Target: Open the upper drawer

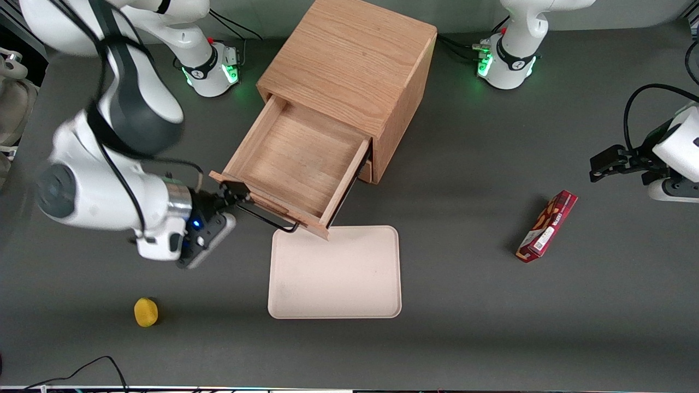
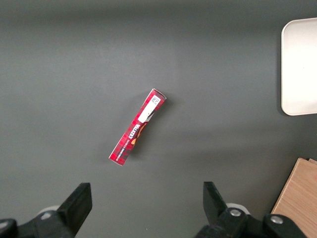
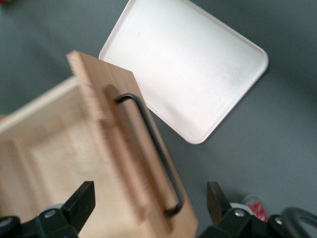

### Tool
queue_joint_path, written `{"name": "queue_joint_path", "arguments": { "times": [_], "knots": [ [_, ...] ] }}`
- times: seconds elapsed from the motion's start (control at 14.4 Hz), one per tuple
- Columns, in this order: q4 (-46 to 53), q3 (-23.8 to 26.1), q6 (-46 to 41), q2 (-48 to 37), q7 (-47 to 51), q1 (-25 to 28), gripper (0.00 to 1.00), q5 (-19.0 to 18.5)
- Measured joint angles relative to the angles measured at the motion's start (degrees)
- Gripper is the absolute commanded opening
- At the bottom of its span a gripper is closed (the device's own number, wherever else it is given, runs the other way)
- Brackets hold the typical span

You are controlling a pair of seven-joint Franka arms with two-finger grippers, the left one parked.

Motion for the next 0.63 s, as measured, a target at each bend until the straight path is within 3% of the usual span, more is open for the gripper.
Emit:
{"name": "queue_joint_path", "arguments": {
  "times": [0.14,0.35,0.49,0.63],
  "knots": [
    [0.16,-0.05,-2.36,-4.96,12.69,0.00,1.00,-0.50],
    [0.09,-0.16,-6.58,-11.75,29.75,-0.06,1.00,-6.92],
    [0.05,-1.99,-9.67,-15.73,34.86,-0.21,1.00,-11.43],
    [-0.53,-6.90,-16.49,-19.57,34.64,-0.48,1.00,-12.23]
  ]
}}
